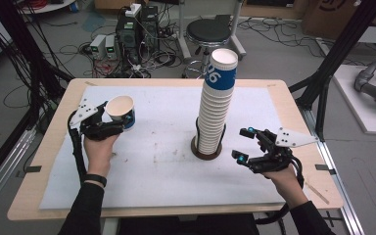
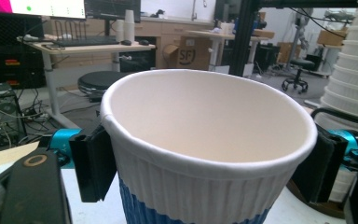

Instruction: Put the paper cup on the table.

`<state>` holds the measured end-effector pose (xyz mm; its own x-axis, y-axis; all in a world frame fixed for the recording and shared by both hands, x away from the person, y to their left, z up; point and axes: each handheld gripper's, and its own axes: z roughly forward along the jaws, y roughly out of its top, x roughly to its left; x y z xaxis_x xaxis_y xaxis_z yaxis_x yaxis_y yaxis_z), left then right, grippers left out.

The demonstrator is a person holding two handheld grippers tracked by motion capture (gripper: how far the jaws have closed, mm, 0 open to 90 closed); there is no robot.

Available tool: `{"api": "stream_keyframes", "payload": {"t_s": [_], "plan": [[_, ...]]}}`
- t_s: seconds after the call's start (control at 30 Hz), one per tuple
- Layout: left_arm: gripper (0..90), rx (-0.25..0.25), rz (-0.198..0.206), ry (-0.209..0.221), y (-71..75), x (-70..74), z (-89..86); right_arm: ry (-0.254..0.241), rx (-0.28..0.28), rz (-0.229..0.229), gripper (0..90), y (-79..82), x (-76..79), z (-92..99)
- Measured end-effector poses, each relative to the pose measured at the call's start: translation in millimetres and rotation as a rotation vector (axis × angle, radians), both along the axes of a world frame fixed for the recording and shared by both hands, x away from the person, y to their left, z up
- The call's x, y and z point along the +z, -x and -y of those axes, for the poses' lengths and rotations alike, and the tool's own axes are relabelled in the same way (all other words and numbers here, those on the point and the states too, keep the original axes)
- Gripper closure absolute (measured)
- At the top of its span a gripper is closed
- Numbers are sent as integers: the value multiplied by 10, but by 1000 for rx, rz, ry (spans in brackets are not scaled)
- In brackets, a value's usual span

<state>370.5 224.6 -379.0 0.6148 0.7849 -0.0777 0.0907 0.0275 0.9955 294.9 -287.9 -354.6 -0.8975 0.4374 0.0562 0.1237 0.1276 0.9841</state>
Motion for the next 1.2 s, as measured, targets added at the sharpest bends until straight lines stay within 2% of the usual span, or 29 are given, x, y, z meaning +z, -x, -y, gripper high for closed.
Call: {"api": "stream_keyframes", "payload": {"t_s": [0.17, 0.47, 0.7, 0.9, 0.97, 1.07, 1.2], "plan": [[213, 24, -14, -23, -72, -62, 14, 1, -3, -1, 197, 2, 0, 0], [212, 76, -58, -32, -152, -242, 30, 1, -3, -6, 197, 9, 1, 9], [213, 77, -94, -77, -216, -321, 99, -1, -9, -2, 197, 11, -1, 10], [214, 92, -121, -85, -256, -378, 125, 0, -11, 3, 197, 13, -3, 17], [214, 100, -120, -85, -262, -392, 121, -3, -8, -1, 197, 18, -3, 16], [218, 138, -91, -73, -230, -444, 120, -3, -11, 0, 197, 19, -3, 24], [218, 144, -94, -73, -220, -497, 117, -4, -13, -3, 197, 19, -5, 25]]}}
